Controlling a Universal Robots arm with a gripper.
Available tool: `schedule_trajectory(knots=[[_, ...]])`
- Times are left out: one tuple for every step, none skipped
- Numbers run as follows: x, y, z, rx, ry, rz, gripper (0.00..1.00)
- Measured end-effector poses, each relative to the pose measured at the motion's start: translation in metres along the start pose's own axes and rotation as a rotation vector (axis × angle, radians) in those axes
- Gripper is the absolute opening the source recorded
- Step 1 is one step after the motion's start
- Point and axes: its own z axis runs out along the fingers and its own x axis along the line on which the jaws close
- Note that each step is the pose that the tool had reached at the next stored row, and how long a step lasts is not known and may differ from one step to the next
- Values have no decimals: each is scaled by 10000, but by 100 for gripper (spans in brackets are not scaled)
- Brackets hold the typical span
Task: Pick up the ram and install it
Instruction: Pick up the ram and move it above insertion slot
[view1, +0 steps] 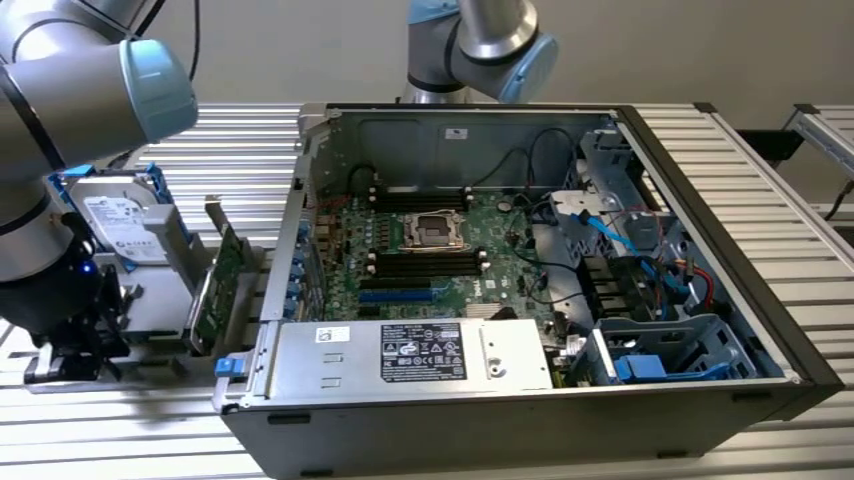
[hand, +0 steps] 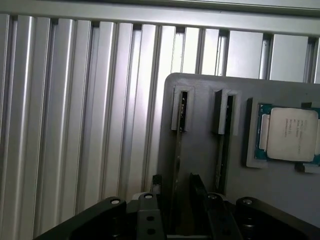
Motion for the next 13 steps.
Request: schedule_trajectory(knots=[[-1, 3, 19, 1, 4, 2, 36], [-3, 8, 37, -1, 9, 12, 36], [-3, 13, 52, -4, 11, 41, 36], [-4, 15, 64, -5, 8, 96, 36], [-5, 17, 70, -7, 4, 170, 36], [-5, 17, 71, -9, 2, 208, 36], [-5, 18, 70, -11, 2, 213, 36], [-6, 18, 71, -11, 2, 214, 36], [-6, 18, 71, -11, 2, 216, 36], [-6, 18, 71, -12, 1, 237, 36], [-6, 18, 71, -14, -3, 281, 36], [-6, 18, 71, -16, -6, 348, 36], [-6, 18, 69, -19, -11, 419, 36]])
